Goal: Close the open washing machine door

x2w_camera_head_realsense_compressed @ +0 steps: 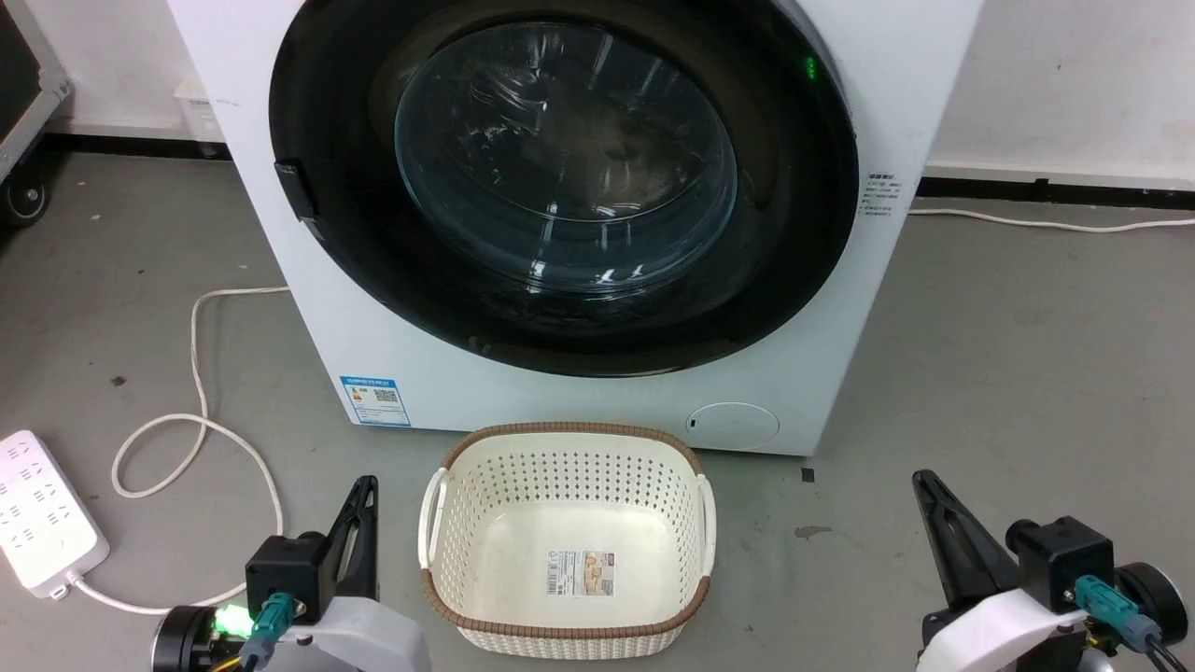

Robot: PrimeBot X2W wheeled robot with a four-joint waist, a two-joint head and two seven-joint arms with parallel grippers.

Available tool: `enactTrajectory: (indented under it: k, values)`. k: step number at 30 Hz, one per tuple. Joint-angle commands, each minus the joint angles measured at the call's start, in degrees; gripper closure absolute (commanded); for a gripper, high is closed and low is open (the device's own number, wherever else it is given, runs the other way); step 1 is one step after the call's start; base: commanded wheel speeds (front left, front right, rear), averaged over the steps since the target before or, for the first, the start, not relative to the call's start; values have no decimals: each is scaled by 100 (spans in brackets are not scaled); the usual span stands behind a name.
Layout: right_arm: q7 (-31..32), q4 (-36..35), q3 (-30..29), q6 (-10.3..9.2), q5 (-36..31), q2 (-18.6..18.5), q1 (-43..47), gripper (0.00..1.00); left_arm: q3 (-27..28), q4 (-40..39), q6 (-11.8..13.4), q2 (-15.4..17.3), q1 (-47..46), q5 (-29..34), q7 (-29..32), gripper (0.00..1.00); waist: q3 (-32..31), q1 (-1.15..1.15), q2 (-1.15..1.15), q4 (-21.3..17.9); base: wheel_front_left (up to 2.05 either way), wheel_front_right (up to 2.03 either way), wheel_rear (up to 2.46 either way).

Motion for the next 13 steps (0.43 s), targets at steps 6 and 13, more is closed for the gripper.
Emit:
enactTrajectory:
  k: [6,13]
  values:
    - [117,-95,48,-4,-44,29,-85,100,57,-76,60,1,-109,92,124,100,3,0,0,-3,0,0,0]
    - [132,-103,54,-4,-46,29,-88,100,62,-84,65,0,-111,99,140,100,4,0,0,-3,0,0,0]
